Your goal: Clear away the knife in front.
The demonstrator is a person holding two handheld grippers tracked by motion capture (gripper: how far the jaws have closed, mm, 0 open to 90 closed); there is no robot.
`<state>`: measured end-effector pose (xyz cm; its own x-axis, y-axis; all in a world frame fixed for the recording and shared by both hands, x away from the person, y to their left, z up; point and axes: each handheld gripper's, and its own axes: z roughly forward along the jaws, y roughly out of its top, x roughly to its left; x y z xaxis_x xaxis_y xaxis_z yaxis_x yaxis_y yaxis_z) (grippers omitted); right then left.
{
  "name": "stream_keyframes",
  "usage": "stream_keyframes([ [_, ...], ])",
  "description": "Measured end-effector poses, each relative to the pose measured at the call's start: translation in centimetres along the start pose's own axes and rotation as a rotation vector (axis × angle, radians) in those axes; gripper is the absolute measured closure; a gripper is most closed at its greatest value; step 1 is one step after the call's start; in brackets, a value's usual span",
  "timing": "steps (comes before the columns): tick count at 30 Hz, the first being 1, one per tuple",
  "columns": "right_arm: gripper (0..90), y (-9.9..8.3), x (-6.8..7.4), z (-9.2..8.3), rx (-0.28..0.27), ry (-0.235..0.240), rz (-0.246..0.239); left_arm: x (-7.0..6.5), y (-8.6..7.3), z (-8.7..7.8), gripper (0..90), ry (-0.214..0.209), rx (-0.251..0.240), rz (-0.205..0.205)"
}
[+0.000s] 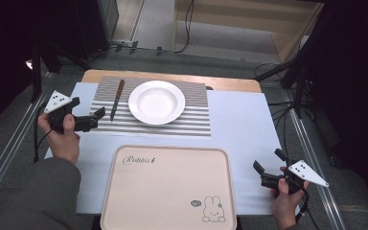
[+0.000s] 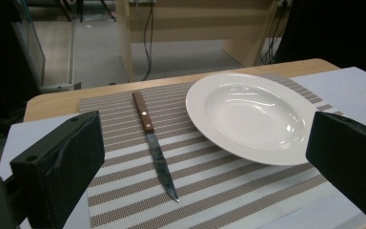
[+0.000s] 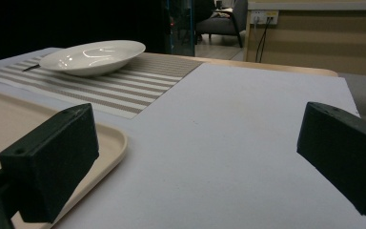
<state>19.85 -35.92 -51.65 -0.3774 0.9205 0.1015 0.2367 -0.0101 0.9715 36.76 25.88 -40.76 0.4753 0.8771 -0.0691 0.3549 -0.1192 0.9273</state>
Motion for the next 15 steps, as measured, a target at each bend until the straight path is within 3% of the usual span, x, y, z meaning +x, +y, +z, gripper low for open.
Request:
stream_keyframes([
  [4,0.0,0.0,0.0,0.0,0.002,0.003,-0.003,0.4,0.4,1.5,0.0,-0.013,0.023,-0.007],
  [15,0.0,0.0,0.1,0.0,0.003,0.006,-0.004,1.6,1.3,4.5,0.0,0.002,0.078,-0.03],
])
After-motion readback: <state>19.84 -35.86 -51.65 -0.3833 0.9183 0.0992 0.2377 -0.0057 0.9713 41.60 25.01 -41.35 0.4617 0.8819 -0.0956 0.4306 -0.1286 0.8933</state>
